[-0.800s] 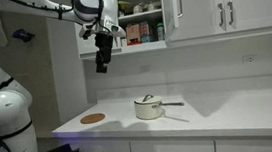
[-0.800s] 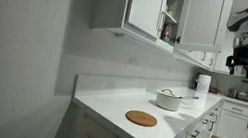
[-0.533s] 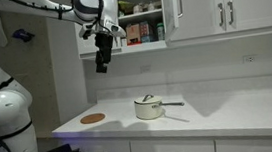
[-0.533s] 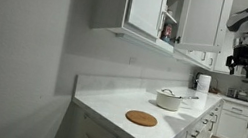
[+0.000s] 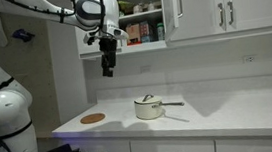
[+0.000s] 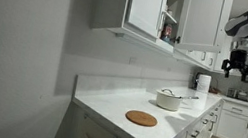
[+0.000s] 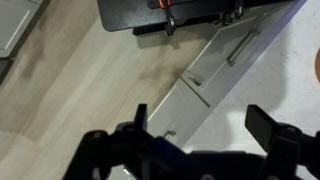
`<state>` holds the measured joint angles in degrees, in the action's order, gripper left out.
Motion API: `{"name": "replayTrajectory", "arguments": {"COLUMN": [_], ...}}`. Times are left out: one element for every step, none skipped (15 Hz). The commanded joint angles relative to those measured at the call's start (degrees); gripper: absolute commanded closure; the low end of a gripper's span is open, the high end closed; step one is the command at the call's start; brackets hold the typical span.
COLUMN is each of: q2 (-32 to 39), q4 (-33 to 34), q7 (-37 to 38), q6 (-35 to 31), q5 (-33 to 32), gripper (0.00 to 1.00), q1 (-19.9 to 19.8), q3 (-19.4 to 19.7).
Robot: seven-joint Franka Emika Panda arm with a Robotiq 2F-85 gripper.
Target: Open the second drawer from the left
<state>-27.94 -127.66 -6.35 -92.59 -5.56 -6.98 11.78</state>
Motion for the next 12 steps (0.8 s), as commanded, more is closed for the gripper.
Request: {"name": "replayTrajectory", "arguments": {"q2": [1.5, 2.1, 2.7, 3.4, 4.1, 5.0, 5.8, 6.6, 7.6, 8.6, 9.3, 10.4], "q4": [-2.5, -3.2, -4.0, -4.6, -5.3, -5.7, -6.3, -6.7, -6.9, -7.1, -7.5, -7.6], "q7": [3.4, 4.4, 5.2, 5.9, 6.5, 6.9, 7.3, 7.5, 7.3, 6.8, 6.5, 6.0], "q6": [-7.3, -9.8, -12.4, -14.9, -17.5, -19.2, -21.2, -22.8, -24.2, -25.9, -27.5, -29.1], "q5": [0.5, 0.4, 0.4, 0.5, 0.5, 0.3, 0.3, 0.2, 0.1, 0.0, 0.0, 0.2], "gripper": [0.0, 0.0, 0.0, 0.0, 0.0, 0.0, 0.0, 0.0, 0.0, 0.0, 0.0, 0.0], "q1": [-1.5, -1.9, -2.4, -2.9, -3.5, -4.2, -4.8, -5.4, -5.9, -6.5, -7.1, -7.5], "q3": [-0.4, -0.3, -0.1, 0.2, 0.5, 0.8, 1.1, 1.6, 2.1, 2.7, 3.3, 3.9]}}
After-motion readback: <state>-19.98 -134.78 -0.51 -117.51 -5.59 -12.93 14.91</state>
